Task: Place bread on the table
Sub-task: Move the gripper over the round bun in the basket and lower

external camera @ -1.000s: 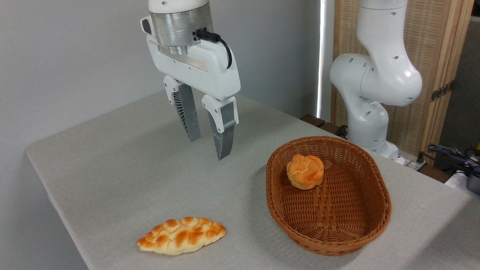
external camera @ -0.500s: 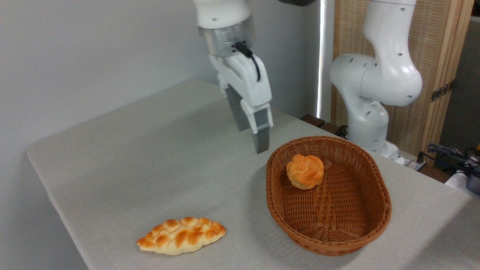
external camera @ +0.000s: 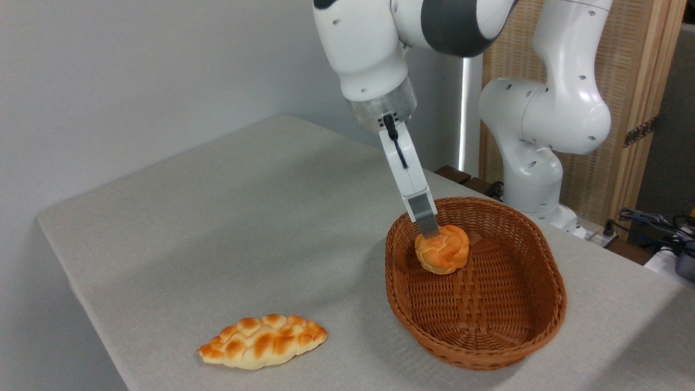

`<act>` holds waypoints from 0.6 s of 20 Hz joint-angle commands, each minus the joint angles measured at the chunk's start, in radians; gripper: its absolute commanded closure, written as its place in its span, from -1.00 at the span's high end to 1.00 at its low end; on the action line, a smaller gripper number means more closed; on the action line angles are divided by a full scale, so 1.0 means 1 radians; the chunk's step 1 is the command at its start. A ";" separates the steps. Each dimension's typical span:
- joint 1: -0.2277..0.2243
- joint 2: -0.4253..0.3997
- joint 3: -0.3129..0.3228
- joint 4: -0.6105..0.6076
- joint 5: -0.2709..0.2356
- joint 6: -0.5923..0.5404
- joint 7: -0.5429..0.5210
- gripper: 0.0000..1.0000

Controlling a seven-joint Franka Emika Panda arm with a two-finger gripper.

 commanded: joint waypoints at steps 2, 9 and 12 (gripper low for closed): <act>-0.017 -0.006 0.012 -0.063 0.025 0.072 0.020 1.00; -0.017 -0.001 0.012 -0.128 0.114 0.121 0.022 1.00; -0.017 0.002 0.011 -0.139 0.114 0.126 0.020 1.00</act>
